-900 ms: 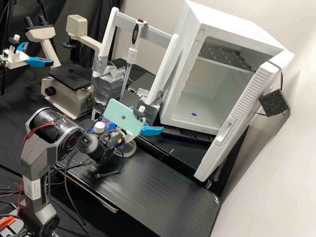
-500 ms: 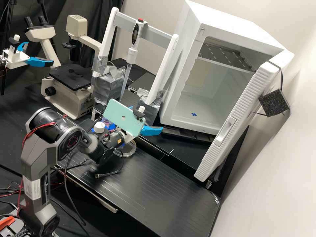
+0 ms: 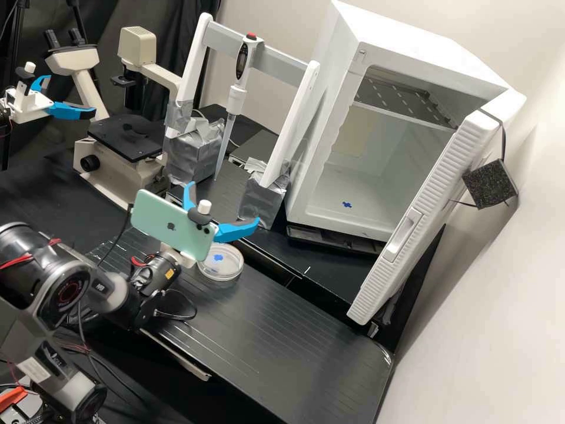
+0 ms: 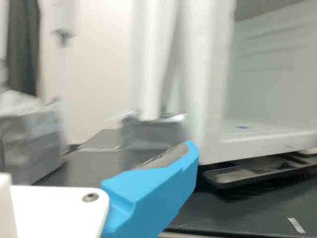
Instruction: Close the bottle
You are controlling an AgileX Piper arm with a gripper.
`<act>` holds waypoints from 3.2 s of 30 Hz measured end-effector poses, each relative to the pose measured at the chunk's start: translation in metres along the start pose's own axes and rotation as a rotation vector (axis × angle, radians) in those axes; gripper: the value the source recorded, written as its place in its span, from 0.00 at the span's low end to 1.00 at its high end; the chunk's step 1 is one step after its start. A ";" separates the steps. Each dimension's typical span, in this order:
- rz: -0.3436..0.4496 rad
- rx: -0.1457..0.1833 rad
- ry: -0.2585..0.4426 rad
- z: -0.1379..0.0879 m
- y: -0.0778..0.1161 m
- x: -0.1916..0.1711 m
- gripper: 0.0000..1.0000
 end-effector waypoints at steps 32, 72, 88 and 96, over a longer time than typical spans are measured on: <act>-0.250 -0.085 -0.011 0.002 -0.048 -0.018 0.00; -0.238 -0.049 0.015 -0.004 -0.046 -0.025 0.00; -0.248 -0.052 0.006 -0.002 -0.047 -0.025 0.00; -0.242 -0.053 0.000 -0.001 -0.046 -0.024 0.00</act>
